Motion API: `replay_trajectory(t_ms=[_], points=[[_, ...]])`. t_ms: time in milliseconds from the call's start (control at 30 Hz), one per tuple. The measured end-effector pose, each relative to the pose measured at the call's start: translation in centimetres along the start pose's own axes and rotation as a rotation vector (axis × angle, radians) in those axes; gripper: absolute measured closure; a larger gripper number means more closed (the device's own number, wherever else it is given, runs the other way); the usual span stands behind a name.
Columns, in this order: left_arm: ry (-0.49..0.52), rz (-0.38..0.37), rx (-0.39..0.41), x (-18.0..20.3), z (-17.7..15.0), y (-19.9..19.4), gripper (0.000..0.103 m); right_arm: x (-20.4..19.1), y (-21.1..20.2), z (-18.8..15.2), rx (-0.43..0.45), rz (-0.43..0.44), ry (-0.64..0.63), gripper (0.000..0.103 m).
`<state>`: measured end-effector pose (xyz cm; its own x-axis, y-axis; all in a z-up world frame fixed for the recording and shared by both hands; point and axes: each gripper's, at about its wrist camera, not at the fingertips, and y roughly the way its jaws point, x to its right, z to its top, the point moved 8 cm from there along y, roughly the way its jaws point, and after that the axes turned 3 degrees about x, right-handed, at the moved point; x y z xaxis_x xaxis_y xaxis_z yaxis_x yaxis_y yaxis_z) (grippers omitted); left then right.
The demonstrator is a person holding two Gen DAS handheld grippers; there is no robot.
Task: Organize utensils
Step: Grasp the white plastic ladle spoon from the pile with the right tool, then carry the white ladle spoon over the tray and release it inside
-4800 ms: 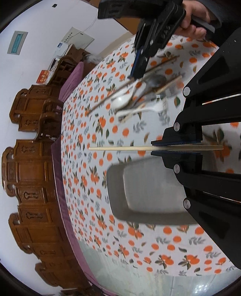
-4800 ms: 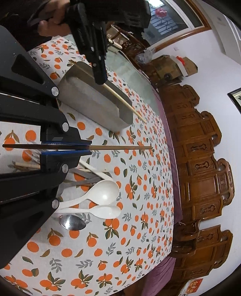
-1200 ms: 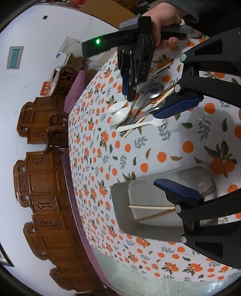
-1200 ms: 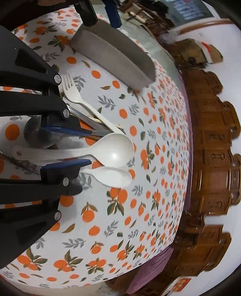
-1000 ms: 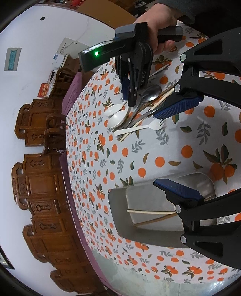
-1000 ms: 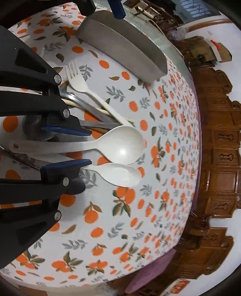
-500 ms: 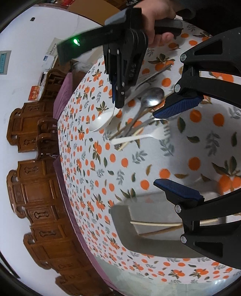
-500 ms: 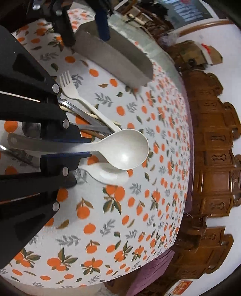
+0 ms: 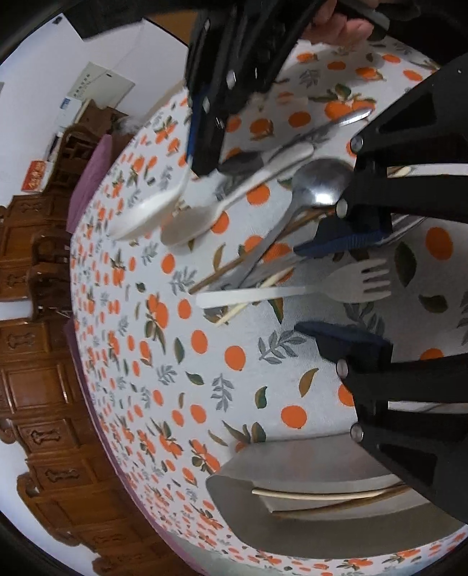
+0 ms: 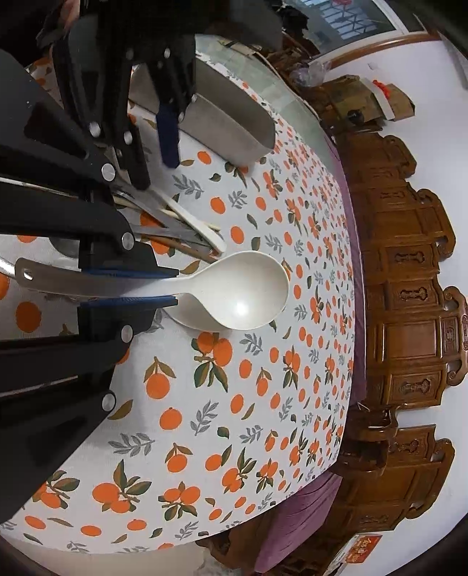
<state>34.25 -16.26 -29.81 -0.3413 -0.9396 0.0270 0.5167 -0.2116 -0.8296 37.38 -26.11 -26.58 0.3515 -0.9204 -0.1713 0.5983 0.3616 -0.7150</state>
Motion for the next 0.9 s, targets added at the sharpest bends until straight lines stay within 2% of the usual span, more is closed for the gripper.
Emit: replay_trajectory(t_ms=[100,267,300,367,533,900], points=[[-0.015,-0.015,-0.024,-0.2,0.0,0.8,0.080,-0.1,0.1,0.0,-0.001,-0.001,0.001,0.092],[-0.019,-0.005,-0.036,-0.4,0.4,1.7,0.083,-0.1,0.2,0.0,-0.005,-0.004,0.008,0.092],[-0.017,-0.003,-0.036,-0.4,0.6,1.8,0.090,-0.1,0.2,0.0,-0.004,-0.004,0.012,0.092],[-0.010,0.012,-0.037,-0.6,0.7,2.0,0.097,-0.1,0.3,0.0,-0.006,-0.004,0.015,0.092],[0.008,0.019,-0.018,-0.9,0.7,1.2,0.097,-0.4,0.4,0.1,-0.006,0.003,0.012,0.092],[0.007,0.007,0.067,-2.5,1.4,-4.1,0.097,-3.4,0.4,-0.1,-0.007,0.029,-0.045,0.092]])
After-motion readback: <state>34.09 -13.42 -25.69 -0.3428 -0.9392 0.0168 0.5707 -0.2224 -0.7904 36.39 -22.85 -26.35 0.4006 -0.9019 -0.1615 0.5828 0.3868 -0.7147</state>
